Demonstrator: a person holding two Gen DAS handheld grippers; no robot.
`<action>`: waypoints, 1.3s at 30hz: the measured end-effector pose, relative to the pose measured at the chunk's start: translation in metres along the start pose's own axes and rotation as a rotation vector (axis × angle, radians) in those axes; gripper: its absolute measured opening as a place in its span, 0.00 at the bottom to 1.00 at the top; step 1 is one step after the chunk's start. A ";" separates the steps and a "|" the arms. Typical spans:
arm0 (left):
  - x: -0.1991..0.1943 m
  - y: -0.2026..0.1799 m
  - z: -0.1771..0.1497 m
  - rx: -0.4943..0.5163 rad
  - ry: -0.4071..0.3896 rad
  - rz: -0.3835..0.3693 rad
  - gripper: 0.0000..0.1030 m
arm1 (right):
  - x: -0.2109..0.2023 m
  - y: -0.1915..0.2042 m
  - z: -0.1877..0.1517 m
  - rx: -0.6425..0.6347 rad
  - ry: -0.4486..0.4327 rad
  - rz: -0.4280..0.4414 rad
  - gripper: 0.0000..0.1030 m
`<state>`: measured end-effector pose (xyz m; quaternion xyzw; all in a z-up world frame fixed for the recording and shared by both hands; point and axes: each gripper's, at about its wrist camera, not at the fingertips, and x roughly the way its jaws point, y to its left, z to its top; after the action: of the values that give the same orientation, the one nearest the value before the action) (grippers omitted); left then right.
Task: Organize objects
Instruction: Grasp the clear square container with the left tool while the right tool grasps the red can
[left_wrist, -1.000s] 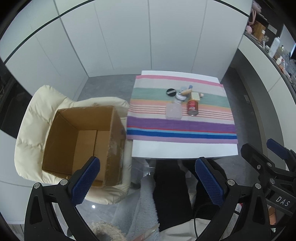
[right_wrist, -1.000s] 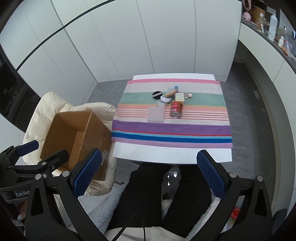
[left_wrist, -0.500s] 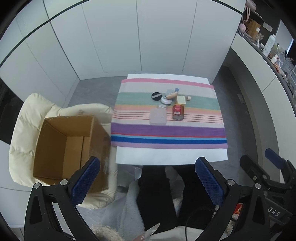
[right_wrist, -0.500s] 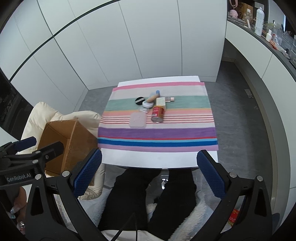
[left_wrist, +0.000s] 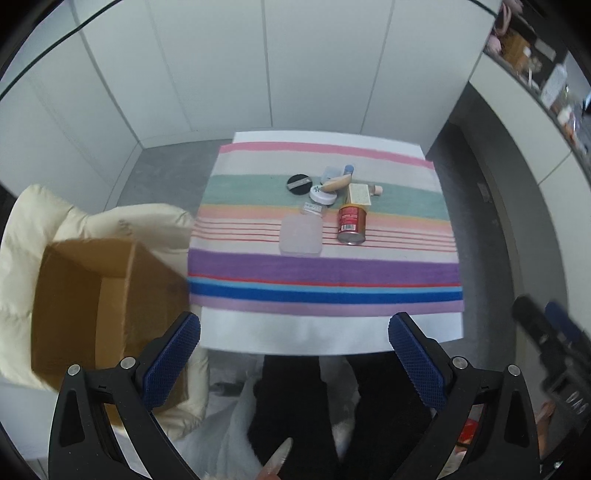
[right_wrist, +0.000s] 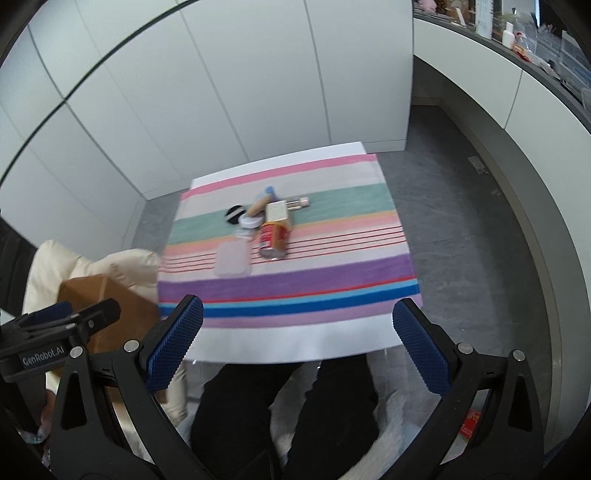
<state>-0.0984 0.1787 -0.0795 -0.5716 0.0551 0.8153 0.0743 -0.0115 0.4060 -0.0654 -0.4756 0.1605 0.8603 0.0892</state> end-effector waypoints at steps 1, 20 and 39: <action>0.013 -0.002 0.002 0.007 0.010 0.002 0.98 | 0.008 0.000 0.001 -0.003 -0.009 0.009 1.00; 0.236 0.021 0.038 -0.089 0.191 -0.153 0.94 | 0.251 0.022 0.035 -0.068 0.108 0.068 1.00; 0.314 -0.001 0.073 -0.074 0.214 -0.194 0.95 | 0.359 0.012 0.030 -0.126 0.201 0.035 0.55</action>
<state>-0.2710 0.2108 -0.3504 -0.6602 -0.0229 0.7403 0.1252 -0.2294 0.4059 -0.3520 -0.5612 0.1223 0.8181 0.0276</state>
